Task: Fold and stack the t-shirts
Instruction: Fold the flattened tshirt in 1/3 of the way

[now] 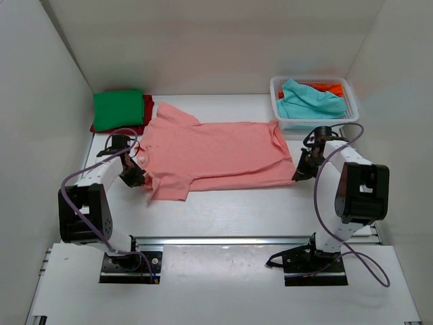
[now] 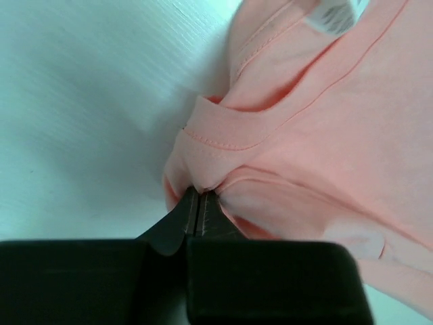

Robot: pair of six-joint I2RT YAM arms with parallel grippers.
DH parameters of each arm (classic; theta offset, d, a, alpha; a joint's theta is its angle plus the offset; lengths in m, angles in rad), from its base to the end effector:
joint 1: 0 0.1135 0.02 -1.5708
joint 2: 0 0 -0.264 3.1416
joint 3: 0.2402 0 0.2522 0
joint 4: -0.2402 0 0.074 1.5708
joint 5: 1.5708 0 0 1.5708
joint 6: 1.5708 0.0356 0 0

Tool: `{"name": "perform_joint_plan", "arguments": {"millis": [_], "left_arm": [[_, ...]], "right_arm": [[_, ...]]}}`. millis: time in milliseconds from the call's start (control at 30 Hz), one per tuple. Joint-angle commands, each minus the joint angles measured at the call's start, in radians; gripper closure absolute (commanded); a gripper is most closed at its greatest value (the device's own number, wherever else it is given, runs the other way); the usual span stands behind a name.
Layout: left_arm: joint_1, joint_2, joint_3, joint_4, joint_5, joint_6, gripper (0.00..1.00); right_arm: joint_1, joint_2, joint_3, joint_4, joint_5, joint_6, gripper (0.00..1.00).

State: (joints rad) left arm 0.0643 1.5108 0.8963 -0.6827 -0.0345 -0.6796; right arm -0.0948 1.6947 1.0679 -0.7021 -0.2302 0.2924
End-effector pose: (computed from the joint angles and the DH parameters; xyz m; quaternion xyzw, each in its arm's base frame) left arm 0.2679 0.0185 0.1793 -0.3622 0.9219 -0.0250 0.1351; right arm 0.3116 -0.0215 0.1749 0.1761 0.9704 0.1253 0.1080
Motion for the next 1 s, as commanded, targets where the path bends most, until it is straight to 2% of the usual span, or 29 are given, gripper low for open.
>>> {"name": "perform_joint_plan", "arguments": {"millis": [0, 67, 133, 167, 267, 367, 433, 600, 700, 867, 967], "left_arm": [[-0.004, -0.093, -0.006, -0.037, -0.059, 0.040, 0.97], [-0.003, -0.119, -0.005, -0.047, -0.073, 0.038, 0.78], [0.012, -0.135, -0.010, -0.055, -0.088, 0.041, 0.67], [0.011, -0.147, -0.010, -0.061, -0.096, 0.046, 0.53], [-0.004, -0.165, 0.001, -0.075, -0.122, 0.061, 0.29], [0.000, -0.196, -0.031, -0.080, -0.110, 0.068, 0.23], [-0.009, -0.211, -0.082, -0.071, -0.093, 0.067, 0.23], [-0.035, -0.210, -0.158, -0.019, -0.044, 0.040, 0.28], [-0.038, -0.202, -0.175, 0.012, -0.035, 0.034, 0.27], [-0.052, -0.123, -0.143, 0.070, -0.056, 0.045, 0.25], [-0.098, -0.032, -0.103, 0.100, -0.048, 0.040, 0.29]], "right_arm": [[-0.055, -0.099, 0.015, -0.111, 0.031, -0.025, 1.00], [-0.066, -0.131, -0.031, -0.134, 0.034, -0.033, 1.00], [-0.063, -0.170, -0.077, -0.145, 0.045, -0.038, 1.00], [-0.060, -0.182, -0.100, -0.154, 0.051, -0.041, 1.00], [-0.065, -0.217, -0.152, -0.151, 0.061, -0.059, 1.00], [-0.075, -0.224, -0.174, -0.152, 0.063, -0.076, 1.00], [-0.082, -0.211, -0.178, -0.166, 0.061, -0.088, 1.00], [-0.091, -0.217, -0.178, -0.154, 0.069, -0.113, 0.86], [-0.066, -0.233, -0.157, -0.154, 0.080, -0.111, 0.81], [-0.022, -0.236, -0.140, -0.145, 0.068, -0.116, 0.75], [-0.022, -0.233, -0.157, -0.105, 0.022, -0.101, 0.71]]}}
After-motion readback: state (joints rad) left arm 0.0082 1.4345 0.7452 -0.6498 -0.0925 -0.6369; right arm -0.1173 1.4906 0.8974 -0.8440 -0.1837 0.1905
